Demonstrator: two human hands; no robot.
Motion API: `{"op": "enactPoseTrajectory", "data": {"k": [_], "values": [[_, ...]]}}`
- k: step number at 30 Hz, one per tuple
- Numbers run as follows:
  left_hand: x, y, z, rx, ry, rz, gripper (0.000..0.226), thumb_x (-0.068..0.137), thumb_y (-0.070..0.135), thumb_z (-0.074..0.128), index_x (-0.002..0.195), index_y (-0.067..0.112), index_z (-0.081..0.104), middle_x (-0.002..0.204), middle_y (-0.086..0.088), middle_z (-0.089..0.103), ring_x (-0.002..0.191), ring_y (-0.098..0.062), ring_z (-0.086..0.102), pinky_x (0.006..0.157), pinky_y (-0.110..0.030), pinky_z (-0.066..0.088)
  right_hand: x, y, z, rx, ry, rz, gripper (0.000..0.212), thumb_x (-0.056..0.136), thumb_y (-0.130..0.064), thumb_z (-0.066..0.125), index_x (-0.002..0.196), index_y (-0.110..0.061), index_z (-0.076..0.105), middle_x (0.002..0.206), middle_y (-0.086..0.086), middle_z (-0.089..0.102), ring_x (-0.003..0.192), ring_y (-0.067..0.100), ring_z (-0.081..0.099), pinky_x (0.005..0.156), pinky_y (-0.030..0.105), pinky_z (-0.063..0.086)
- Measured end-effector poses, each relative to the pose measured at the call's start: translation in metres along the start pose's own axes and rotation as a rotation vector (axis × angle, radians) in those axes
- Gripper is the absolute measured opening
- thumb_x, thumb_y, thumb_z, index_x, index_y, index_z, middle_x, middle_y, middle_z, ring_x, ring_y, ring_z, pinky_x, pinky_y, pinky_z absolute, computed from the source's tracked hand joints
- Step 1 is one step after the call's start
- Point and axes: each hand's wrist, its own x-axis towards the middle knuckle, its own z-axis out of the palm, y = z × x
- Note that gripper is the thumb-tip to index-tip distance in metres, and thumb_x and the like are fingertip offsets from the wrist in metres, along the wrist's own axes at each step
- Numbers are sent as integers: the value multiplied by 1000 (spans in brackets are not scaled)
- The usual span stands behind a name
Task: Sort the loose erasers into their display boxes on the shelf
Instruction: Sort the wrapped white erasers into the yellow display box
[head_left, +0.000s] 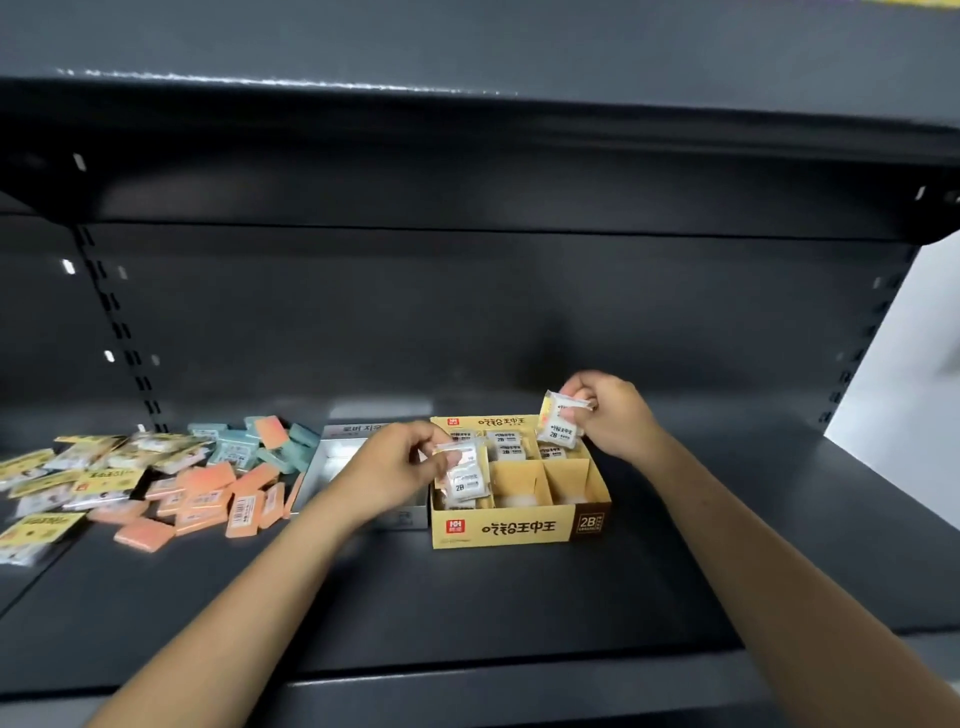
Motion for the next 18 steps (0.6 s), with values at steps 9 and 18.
{"op": "enactPoseTrajectory", "data": {"k": [9, 18], "values": [[-11, 0, 6, 103, -59, 27, 12, 82, 17, 67, 80, 28, 63, 73, 10, 63, 77, -4, 56, 73, -23, 39, 10, 13, 13, -116, -173, 2, 14, 89, -12, 62, 81, -24, 62, 94, -4, 61, 86, 10, 59, 65, 19, 43], [-10, -5, 5, 246, -59, 95, 30, 80, 6, 58, 87, 31, 73, 91, 17, 66, 99, -9, 57, 94, -29, 41, 10, 11, 21, -214, -43, 26, 29, 82, -1, 58, 70, -25, 69, 83, -9, 68, 83, 11, 64, 79, 37, 57]]}}
